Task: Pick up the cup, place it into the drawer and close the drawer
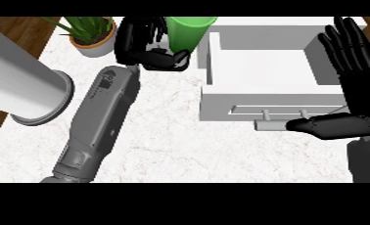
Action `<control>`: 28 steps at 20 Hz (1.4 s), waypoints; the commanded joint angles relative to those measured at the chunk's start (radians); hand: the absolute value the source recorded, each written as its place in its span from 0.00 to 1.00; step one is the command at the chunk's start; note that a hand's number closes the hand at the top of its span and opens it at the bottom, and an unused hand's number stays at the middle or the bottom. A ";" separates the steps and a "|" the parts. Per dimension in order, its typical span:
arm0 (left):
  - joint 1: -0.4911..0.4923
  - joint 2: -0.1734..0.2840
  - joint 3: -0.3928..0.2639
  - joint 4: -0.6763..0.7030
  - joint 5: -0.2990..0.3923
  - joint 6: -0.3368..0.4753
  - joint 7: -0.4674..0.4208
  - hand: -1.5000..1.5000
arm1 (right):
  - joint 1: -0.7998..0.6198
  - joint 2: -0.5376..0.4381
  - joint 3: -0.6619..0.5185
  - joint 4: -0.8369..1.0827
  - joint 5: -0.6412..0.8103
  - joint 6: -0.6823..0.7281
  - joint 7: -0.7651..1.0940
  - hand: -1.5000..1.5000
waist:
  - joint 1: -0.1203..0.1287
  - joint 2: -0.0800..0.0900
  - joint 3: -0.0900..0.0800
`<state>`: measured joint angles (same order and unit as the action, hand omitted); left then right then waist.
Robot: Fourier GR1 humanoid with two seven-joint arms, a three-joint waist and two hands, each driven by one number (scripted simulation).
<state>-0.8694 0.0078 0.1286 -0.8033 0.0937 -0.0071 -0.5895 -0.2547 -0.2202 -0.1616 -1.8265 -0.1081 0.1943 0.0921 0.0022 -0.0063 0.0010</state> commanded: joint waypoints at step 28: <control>-0.419 -0.008 -0.466 0.526 0.181 0.265 0.359 1.00 | -0.166 0.019 0.049 0.070 -0.023 0.027 -0.011 0.00 | -0.183 0.051 0.001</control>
<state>-1.3247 0.0000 -0.2768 -0.2981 0.2640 0.2674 -0.2156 -0.3858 -0.2122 -0.1305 -1.7565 -0.1341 0.2287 0.0661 -0.1580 0.0392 0.0026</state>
